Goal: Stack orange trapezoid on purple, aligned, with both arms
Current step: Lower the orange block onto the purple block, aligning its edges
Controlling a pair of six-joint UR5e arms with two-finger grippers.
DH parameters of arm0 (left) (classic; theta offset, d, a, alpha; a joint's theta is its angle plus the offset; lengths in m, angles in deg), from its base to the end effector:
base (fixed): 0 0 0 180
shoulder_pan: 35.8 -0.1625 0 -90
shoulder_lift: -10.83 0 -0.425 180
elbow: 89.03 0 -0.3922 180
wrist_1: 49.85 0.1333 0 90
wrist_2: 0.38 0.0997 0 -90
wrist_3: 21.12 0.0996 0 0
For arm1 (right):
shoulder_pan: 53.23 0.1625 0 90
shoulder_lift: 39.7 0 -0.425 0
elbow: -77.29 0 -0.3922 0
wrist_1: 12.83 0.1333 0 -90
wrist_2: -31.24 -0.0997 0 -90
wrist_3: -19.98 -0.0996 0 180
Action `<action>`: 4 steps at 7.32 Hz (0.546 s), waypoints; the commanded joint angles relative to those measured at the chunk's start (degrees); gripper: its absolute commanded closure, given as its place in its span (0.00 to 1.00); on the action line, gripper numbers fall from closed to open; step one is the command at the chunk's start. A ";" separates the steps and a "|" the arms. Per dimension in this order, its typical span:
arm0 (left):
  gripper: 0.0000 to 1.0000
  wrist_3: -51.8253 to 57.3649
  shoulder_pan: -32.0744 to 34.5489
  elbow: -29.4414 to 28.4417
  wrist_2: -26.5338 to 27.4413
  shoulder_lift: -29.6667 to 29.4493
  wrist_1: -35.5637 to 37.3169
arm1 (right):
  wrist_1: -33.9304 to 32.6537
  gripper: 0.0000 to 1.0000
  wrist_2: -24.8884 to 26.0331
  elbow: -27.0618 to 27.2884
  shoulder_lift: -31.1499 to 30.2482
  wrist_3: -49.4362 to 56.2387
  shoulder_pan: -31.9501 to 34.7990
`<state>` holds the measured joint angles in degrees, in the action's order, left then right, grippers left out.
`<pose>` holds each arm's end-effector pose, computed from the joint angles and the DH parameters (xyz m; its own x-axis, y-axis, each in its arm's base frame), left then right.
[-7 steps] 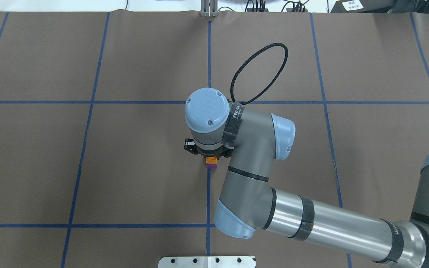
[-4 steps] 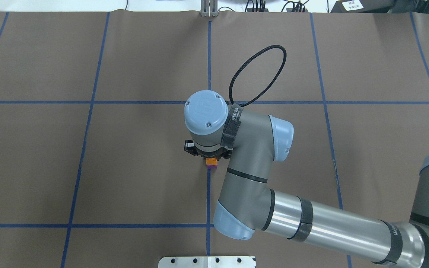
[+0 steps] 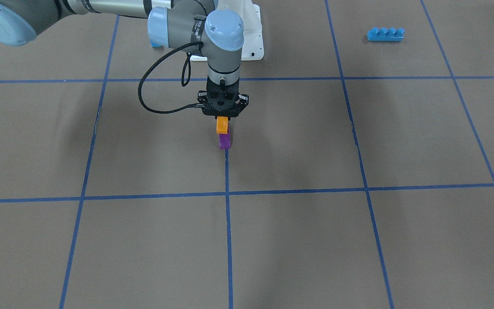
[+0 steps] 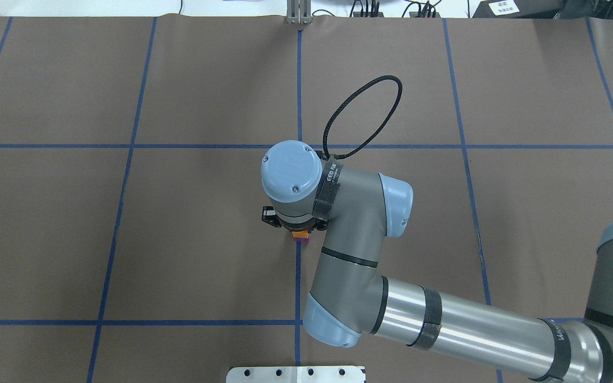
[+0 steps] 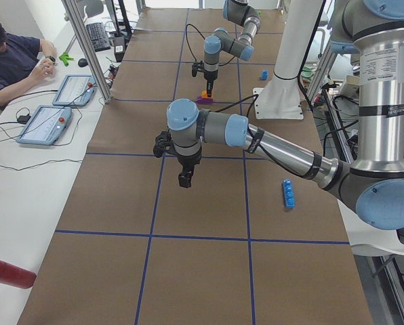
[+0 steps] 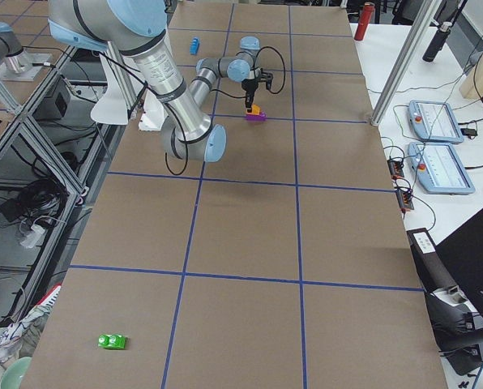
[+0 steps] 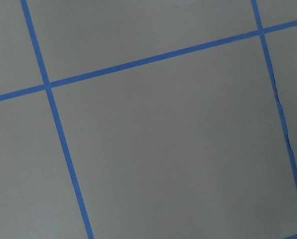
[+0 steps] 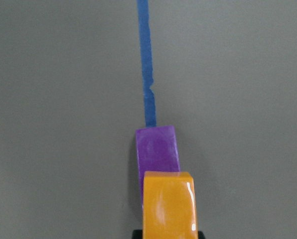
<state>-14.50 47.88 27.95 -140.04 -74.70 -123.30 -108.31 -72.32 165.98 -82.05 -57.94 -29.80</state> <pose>-0.0091 -0.4387 0.4898 0.6178 0.2629 -0.7411 -0.1819 0.9647 0.1905 -0.6202 -0.3886 0.1731 0.7300 0.0946 0.6768 -0.0951 0.9948 -0.0365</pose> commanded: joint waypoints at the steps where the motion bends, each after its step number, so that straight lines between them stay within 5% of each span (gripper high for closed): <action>1: 0.00 -0.03 0.00 0.00 0.00 -0.07 -0.03 | 0.57 0.01 0.21 -0.44 -0.01 -0.13 0.03; 4: 0.00 0.05 0.00 -0.52 0.00 0.01 -0.03 | 0.22 0.00 -0.05 -0.18 0.17 -0.04 0.90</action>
<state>-14.49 47.87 27.80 -140.04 -74.70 -123.29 -107.87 -72.18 165.55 -81.98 -58.05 -29.50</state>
